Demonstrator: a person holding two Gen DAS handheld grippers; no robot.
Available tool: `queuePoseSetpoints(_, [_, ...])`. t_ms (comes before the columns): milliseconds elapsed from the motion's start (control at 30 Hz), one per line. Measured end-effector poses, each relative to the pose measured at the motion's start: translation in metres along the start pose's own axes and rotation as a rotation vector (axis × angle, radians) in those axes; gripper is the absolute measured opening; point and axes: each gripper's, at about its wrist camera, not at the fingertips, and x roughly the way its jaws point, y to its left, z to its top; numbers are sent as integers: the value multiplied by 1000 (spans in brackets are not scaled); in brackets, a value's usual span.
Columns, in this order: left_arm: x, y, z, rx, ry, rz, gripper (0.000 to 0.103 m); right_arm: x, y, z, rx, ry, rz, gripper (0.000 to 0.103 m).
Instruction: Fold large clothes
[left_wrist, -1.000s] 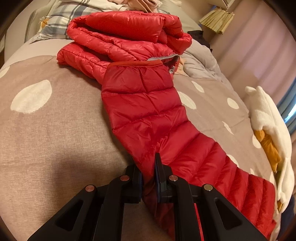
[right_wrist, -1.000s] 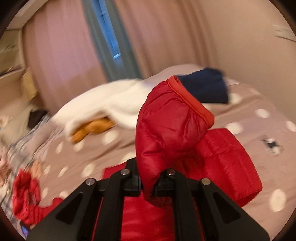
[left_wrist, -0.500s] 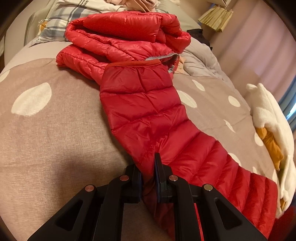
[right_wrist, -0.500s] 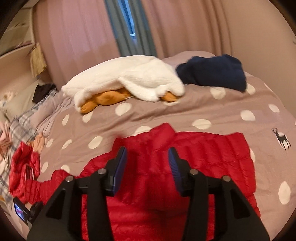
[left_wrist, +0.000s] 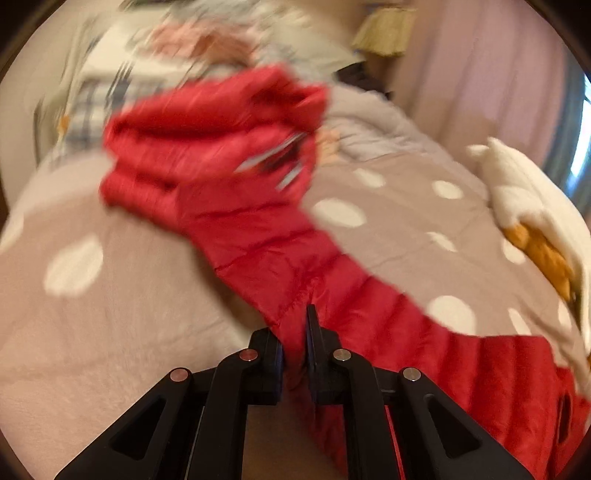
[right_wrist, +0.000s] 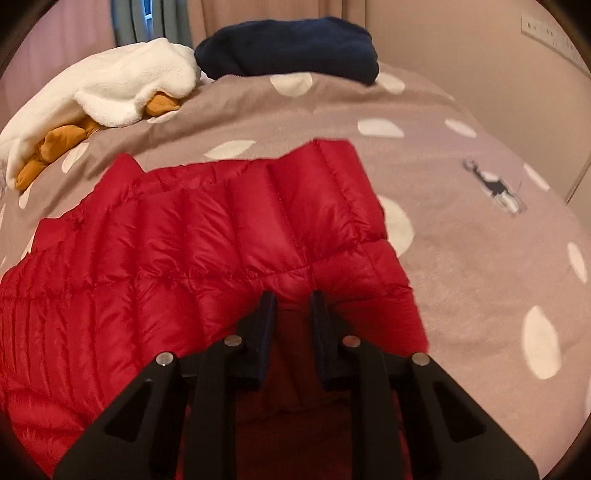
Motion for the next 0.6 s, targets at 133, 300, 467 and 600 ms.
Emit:
queuePoseSetpoints(133, [-22,-34,4,44,-7,-59,10,-43,-9,11,28,-62,67,21])
queuePoseSetpoints(300, [-71,-96,-4,138,-19,-218,10,-90,-15,-7,-46,-136,47,19])
queuePoseSetpoints(467, [-116,-156,-30,275,-20,-334,10,-124,-36,-25,-7,-144,87,18])
queuePoseSetpoints(600, [-143,-202,-63,343,36,-474,10,-142,-39,-42,-29,-153,91,17])
